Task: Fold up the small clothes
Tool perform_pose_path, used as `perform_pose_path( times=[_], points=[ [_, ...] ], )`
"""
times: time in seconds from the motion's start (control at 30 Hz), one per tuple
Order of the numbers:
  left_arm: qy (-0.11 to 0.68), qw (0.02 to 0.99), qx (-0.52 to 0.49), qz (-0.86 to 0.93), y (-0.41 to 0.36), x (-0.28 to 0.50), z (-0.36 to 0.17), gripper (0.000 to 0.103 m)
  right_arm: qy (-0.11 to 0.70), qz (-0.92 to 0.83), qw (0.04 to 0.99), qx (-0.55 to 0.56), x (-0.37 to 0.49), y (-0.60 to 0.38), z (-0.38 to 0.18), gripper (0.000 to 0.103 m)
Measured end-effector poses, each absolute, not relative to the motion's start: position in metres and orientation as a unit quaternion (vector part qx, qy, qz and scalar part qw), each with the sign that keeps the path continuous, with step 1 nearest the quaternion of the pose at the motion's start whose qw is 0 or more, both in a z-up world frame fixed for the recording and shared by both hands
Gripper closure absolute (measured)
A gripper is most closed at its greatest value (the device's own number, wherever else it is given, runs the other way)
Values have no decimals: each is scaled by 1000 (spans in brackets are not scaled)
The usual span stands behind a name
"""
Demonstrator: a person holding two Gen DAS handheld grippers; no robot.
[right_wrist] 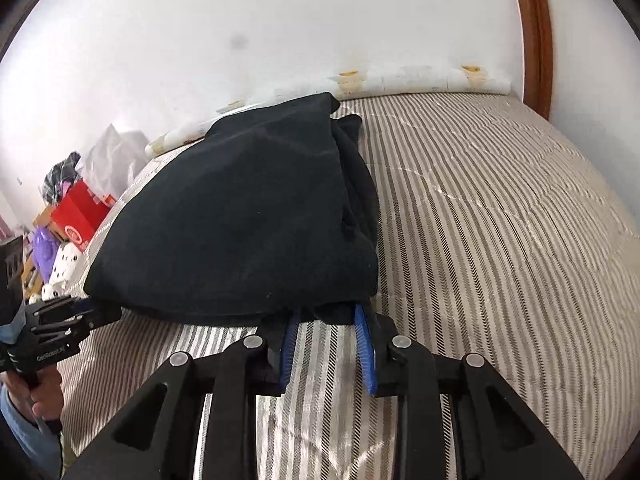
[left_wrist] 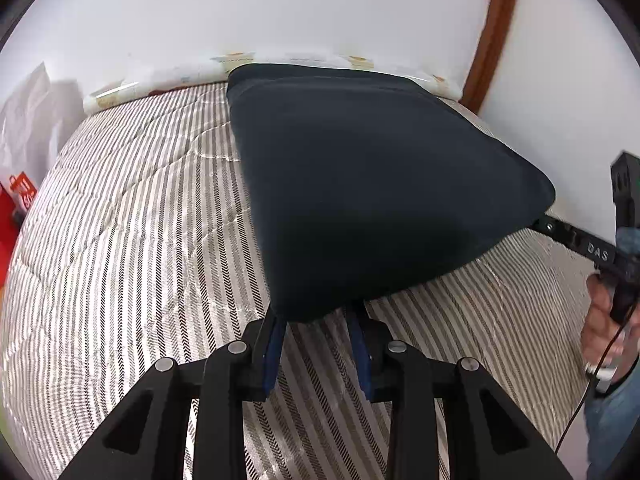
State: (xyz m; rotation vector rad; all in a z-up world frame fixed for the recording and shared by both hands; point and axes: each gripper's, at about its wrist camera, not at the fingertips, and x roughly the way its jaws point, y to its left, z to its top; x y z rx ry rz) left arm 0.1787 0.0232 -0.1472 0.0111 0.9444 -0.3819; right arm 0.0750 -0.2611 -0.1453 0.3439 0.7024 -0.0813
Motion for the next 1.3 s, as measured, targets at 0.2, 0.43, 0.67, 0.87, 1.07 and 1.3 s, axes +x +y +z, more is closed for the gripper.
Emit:
perform_pose_path(
  times=[0.2,0.43,0.67,0.87,1.07,1.3],
  points=[
    [460,869,2,-181,24,183,-153,82,342,-50,922,176,72,-266,-156,92],
    [461,871,3,-168,26,169,-149,84,372,-68,914,149,66,-263,-160,96],
    [440,883,-15,-161,34,143,-123,84,375,-101,912,130,39,-254,-141,100],
    [410,898,-29,-153,37,113,-87,72,340,-125,925,115,10,-230,-93,71],
    [383,913,-25,-138,36,78,-49,55,309,-152,935,85,-17,-199,-55,45],
    [347,930,-16,-118,37,36,-16,34,296,-181,935,70,-49,-171,-22,27]
  ],
)
